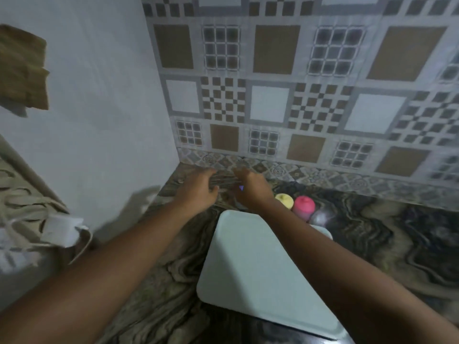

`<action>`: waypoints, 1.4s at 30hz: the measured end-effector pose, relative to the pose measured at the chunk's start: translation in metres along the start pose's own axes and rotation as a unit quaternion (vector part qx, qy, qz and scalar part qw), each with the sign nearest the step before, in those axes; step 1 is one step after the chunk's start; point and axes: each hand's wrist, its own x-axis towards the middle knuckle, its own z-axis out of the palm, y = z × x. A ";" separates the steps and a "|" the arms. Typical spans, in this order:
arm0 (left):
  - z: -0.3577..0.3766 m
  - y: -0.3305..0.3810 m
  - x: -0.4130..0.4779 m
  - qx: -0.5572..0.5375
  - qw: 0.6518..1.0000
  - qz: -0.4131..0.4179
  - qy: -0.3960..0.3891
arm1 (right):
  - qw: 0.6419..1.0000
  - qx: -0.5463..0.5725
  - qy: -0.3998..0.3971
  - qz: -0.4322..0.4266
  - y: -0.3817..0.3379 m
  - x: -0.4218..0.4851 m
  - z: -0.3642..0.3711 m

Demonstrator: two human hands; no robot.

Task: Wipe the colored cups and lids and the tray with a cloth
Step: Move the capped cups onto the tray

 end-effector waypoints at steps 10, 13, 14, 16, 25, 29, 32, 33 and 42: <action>0.112 0.007 0.059 0.048 0.990 0.045 -0.124 | 0.987 -0.108 -0.075 0.096 0.089 0.007 0.015; 0.132 0.002 0.079 0.068 0.984 0.027 -0.165 | 0.979 -0.140 -0.113 0.099 0.097 0.021 0.026; 0.138 -0.001 0.085 0.068 0.982 0.026 -0.176 | 0.976 -0.148 -0.126 0.102 0.100 0.027 0.030; 0.148 -0.010 0.094 0.059 0.979 0.031 -0.191 | 0.971 -0.165 -0.140 0.105 0.104 0.036 0.037; 0.162 -0.024 0.101 -0.050 0.984 0.047 -0.164 | 0.966 -0.188 -0.128 0.124 0.107 0.049 0.048; 0.151 -0.015 0.100 -0.064 0.987 0.064 -0.131 | 0.972 -0.166 -0.109 0.125 0.103 0.047 0.040; 0.134 -0.007 0.096 -0.076 0.987 0.073 -0.118 | 0.980 -0.140 -0.082 0.118 0.098 0.038 0.031; 0.128 -0.007 0.092 -0.077 0.987 0.076 -0.117 | 0.982 -0.130 -0.074 0.115 0.096 0.032 0.029; 0.121 -0.024 0.028 -0.043 0.985 0.082 -0.145 | 0.980 -0.149 -0.101 0.083 0.092 -0.026 0.042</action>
